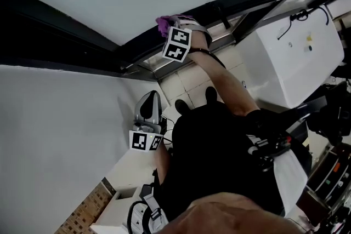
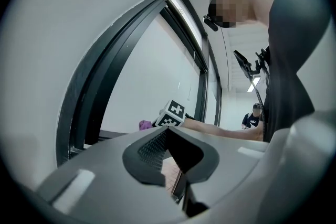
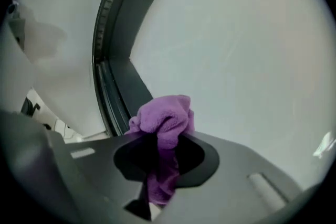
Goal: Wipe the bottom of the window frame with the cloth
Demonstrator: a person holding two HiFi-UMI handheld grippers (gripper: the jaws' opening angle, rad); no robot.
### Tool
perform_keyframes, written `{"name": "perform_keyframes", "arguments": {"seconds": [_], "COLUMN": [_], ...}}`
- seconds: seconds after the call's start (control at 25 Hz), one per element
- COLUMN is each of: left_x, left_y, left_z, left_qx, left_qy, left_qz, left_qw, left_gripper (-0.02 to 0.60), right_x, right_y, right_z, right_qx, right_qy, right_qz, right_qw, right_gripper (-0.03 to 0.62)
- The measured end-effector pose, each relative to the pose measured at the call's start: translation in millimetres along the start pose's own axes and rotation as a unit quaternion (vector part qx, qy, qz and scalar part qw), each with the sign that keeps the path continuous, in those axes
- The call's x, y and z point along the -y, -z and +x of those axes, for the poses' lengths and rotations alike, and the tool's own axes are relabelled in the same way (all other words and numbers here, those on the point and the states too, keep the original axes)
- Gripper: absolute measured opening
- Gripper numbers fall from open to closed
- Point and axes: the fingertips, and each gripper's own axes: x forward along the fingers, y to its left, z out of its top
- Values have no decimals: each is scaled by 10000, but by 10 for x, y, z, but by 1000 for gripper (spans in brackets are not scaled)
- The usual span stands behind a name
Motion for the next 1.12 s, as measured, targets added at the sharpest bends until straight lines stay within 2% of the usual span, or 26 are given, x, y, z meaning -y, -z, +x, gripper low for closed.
{"name": "perform_keyframes", "arguments": {"seconds": [0.04, 0.08, 0.16, 0.2, 0.28, 0.36, 0.44, 0.52, 0.6, 0.72, 0.8, 0.88, 0.96, 1.04, 1.12], "left_x": [-1, 1, 20, 38, 67, 71, 59, 23, 22, 107, 79, 1, -19, -41, -111], "left_y": [-4, -2, 37, 68, 119, 119, 86, 111, 152, 74, 21, 14, 70, 129, 156], "left_z": [13, 22, 49, 69, 102, 117, 121, 100, 93, 163, 165, 122, 98, 92, 91], "left_qx": [-10, -19, -38, -42, -46, -45, -26, 5, 18, 24, 27, 32, 80, 132, 176], "left_qy": [18, 38, 66, 80, 125, 168, 156, 115, 103, 111, 98, 47, -68, -144, -136], "left_qz": [-15, -32, -73, -92, -85, -38, -25, -59, -96, -85, -48, -20, -80, -162, -216], "left_qw": [10000, 10000, 9999, 9999, 9999, 9998, 9999, 9999, 9999, 9999, 9999, 10000, 9999, 9997, 9995], "left_gripper": [0, 0, 0, 0, 0, 0, 0, 0, 0, 0, 0, 0, 0, 0, 0], "right_x": [-16, -117, -427, -537, -523, -207, 205, 436, 450, 389, 429, 545, 728, 966, 1032], "right_y": [-87, -288, -700, -763, -578, -104, 451, 785, 815, 618, 659, 829, 950, 1039, 1123], "right_z": [-38, -67, -42, 23, 130, 108, 22, -13, -11, -1, 59, 19, -204, -410, -340], "right_qx": [81, 378, 1041, 1161, 1133, 826, 132, -673, -1183, -1112, -1138, -1431, -1543, -1642, -1782], "right_qy": [2, -142, -613, -775, -833, -495, 20, 331, 432, 495, 472, 441, 601, 1010, 1057], "right_qz": [-127, -235, -438, -532, -403, 34, 289, 81, -554, -1506, -1548, -1370, -1373, -1664, -2144], "right_qw": [9999, 9989, 9917, 9888, 9892, 9953, 9995, 9972, 9905, 9811, 9802, 9792, 9766, 9670, 9545], "right_gripper": [64, 66, 66, 67, 67, 67, 66, 66, 66, 67, 66, 66, 66, 67, 67]}}
